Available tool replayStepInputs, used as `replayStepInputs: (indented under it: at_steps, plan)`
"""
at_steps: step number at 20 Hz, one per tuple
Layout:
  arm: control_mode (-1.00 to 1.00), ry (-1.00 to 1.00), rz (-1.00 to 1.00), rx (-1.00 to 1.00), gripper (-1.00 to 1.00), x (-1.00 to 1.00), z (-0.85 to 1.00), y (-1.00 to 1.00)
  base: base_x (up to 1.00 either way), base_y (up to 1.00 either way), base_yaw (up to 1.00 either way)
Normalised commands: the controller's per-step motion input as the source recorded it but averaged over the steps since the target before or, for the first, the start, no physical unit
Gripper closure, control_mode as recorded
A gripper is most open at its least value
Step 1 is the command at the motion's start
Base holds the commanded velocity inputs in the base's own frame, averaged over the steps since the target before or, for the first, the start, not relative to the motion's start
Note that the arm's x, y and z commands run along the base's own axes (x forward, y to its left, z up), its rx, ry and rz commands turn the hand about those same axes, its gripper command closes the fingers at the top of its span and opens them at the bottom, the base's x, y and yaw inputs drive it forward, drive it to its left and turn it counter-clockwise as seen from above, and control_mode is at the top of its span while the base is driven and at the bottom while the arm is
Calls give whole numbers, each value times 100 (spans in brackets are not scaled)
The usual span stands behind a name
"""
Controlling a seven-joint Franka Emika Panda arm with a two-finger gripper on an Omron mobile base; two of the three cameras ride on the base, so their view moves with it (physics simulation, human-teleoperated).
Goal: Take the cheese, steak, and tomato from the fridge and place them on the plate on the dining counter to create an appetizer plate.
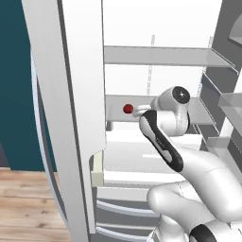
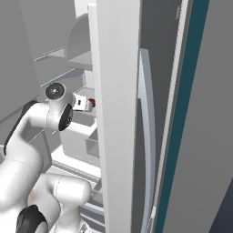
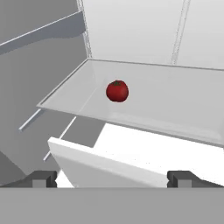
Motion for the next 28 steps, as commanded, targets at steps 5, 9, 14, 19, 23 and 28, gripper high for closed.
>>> replayStepInputs:
  at_steps: [5, 9, 14, 19, 23, 28]
  plan:
    - [-100, 0, 0, 0, -100, 45, -36, 7, 0, 0, 0]
    - [-100, 0, 0, 0, -100, 44, -28, 7, 0, 0, 0]
    - [-100, 2, 0, 0, -100, 41, -6, 3, 0, 0, 0]
    - [-100, 5, 0, 0, -100, 30, 0, 0, 0, 0, 0]
    - [-100, 2, -1, 0, -100, 18, -3, 0, 0, 0, 0]
    - [-100, 0, -1, 0, -100, 14, -16, 0, 0, 0, 0]
